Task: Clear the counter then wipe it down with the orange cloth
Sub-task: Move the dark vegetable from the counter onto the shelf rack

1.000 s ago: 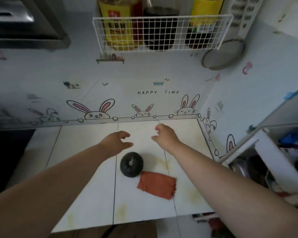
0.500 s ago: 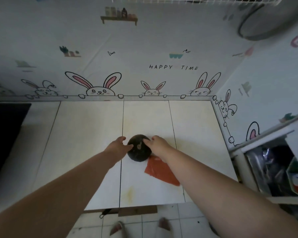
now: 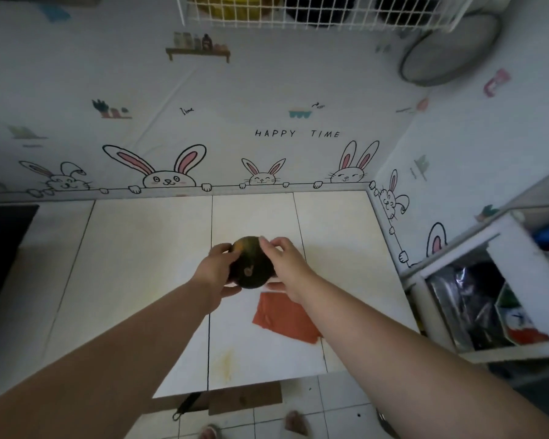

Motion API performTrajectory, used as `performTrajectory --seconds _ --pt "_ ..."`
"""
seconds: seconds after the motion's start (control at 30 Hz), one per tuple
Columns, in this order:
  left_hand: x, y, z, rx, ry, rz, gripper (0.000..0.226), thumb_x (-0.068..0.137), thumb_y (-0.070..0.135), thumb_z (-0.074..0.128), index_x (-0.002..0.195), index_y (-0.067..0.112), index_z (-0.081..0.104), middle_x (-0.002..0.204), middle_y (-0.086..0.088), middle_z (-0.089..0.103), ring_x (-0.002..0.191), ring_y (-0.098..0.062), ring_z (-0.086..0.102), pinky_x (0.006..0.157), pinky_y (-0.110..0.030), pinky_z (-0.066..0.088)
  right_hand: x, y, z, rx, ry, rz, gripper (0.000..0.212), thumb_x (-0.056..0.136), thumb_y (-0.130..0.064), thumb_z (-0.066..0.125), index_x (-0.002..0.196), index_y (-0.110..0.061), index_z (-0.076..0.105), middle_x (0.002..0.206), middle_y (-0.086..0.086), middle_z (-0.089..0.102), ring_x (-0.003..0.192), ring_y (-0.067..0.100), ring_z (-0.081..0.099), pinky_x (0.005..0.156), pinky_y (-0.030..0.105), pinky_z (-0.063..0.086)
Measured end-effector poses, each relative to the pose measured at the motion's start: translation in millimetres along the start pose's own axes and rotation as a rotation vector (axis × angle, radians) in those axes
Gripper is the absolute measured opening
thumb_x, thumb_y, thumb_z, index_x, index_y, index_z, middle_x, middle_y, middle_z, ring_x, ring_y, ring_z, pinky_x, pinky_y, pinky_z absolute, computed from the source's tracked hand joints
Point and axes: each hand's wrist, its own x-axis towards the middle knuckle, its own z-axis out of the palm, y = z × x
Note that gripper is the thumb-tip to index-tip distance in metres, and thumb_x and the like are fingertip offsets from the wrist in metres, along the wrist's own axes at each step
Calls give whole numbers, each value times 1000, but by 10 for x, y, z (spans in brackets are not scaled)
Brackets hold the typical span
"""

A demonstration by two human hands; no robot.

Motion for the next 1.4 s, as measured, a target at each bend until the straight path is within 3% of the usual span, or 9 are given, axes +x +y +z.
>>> performTrajectory --seconds 0.17,0.27,0.33,0.5,0.77,0.97,1.1,1.23,1.4 --pt "-241 253 301 -9 -50 132 37 97 22 49 134 25 47 119 -7 52 115 -33 53 90 -49 51 -326 -150 -354 150 40 -96 32 89 -41 60 111 -26 45 122 8 52 110 29 55 84 44 55" --pt "-426 381 618 8 -117 168 33 96 22 52 129 24 49 109 -5 55 111 -34 55 87 -48 53 -553 -220 -651 125 82 -183 57 80 -23 70 127 -27 40 123 6 51 109 25 55 79 32 49" --pt "-539 457 817 14 -165 173 28 95 24 53 124 25 50 102 -1 54 105 -34 57 82 -46 55 -658 -270 -828 46 140 -229 73 74 -15 73 134 -27 35 126 7 49 111 27 53 85 33 48" --pt "-874 576 1484 123 -271 238 26 94 32 54 116 21 46 103 -2 51 95 -30 60 80 -36 55 -1001 -347 -1426 -232 394 -294 99 60 -28 84 140 -26 26 129 10 44 121 30 47 99 47 46" --pt "-1431 699 2349 183 -528 289 41 94 36 54 121 10 38 118 -11 55 106 -32 61 88 -40 54 -1523 -426 -2224 -426 743 -322 108 55 -41 86 140 -28 20 139 10 23 126 33 38 105 43 41" --pt "-1690 725 2811 162 -705 305 36 94 34 54 119 10 45 121 -11 57 104 -31 62 93 -40 51 -1875 -514 -2835 -518 847 -303 105 58 -29 87 138 -29 18 136 10 19 125 37 37 104 46 42" --pt "-1690 712 2956 314 -761 366 34 92 35 57 121 17 53 119 -4 60 109 -22 59 86 -32 46 -1980 -656 -3190 -804 887 -249 94 65 -22 82 138 -22 24 140 13 25 128 37 30 103 46 39" --pt "-1630 647 2948 452 -723 373 33 90 30 60 120 17 57 115 -2 59 104 -20 58 76 -28 46 -1935 -719 -3367 -1153 847 -164 74 75 -15 70 137 -13 30 141 19 33 130 38 29 106 44 33" --pt "-1476 645 2814 495 -654 346 17 90 25 61 105 17 60 110 -3 60 99 -19 57 73 -26 46 -1743 -718 -3385 -1322 733 -50 63 80 -11 62 136 -10 34 139 20 34 129 37 33 109 44 32"
